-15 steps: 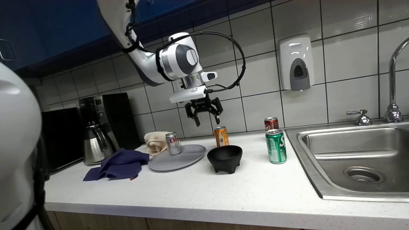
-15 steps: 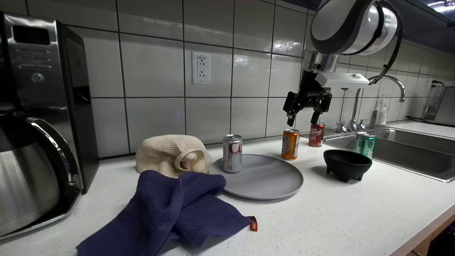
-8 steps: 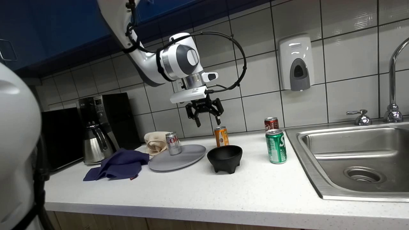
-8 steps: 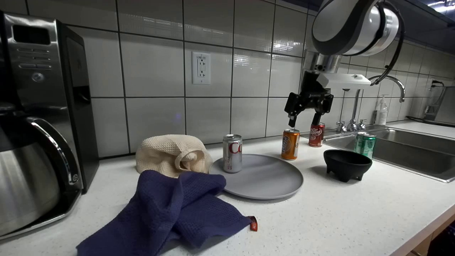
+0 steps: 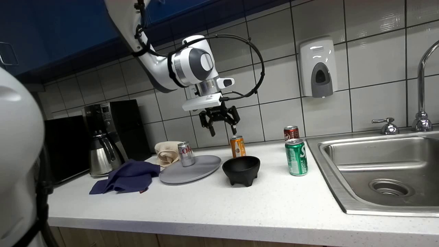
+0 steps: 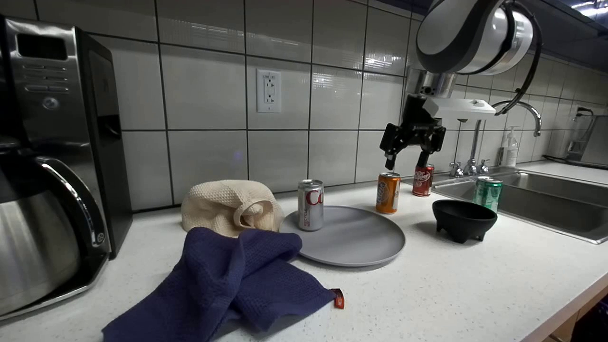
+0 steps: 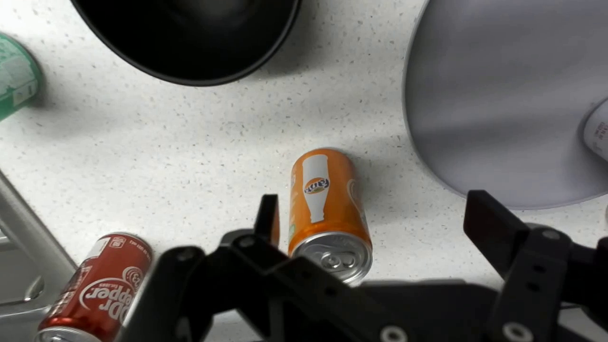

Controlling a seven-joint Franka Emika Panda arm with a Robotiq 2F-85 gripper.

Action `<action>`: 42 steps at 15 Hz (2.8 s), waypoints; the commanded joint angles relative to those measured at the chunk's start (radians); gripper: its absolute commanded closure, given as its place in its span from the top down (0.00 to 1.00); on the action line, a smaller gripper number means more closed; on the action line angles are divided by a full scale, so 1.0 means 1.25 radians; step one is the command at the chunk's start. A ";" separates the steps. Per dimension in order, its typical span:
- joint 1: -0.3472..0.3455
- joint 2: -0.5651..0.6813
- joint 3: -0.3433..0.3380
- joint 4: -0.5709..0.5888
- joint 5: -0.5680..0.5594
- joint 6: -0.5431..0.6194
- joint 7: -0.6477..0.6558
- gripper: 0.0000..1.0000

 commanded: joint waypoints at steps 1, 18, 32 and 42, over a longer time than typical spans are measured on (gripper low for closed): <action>-0.003 -0.001 0.003 0.001 0.000 -0.003 -0.001 1.00; -0.009 0.053 -0.015 0.045 -0.019 -0.010 -0.004 1.00; -0.030 0.185 -0.002 0.188 0.014 -0.029 -0.065 1.00; -0.038 0.218 0.021 0.223 0.036 -0.032 -0.109 0.75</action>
